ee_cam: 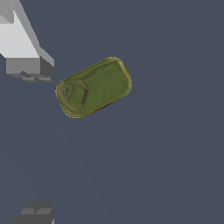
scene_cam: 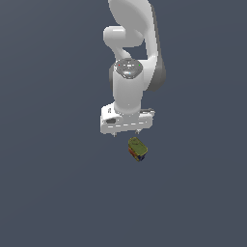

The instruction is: Pick up the object and move it to a goal position.

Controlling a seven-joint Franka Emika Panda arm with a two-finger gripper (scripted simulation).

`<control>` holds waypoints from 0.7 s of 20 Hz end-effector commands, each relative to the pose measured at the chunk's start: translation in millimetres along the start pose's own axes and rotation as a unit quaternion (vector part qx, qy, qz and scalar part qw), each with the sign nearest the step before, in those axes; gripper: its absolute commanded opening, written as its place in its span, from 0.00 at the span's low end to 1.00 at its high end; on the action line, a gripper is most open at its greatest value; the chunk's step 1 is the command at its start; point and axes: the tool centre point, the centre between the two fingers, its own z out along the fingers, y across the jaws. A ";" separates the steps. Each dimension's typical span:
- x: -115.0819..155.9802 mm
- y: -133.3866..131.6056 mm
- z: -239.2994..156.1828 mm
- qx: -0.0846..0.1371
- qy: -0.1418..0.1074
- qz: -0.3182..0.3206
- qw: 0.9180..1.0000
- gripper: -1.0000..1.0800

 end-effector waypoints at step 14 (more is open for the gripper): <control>18.7 -41.7 46.0 0.003 -0.003 -0.186 0.983 0.96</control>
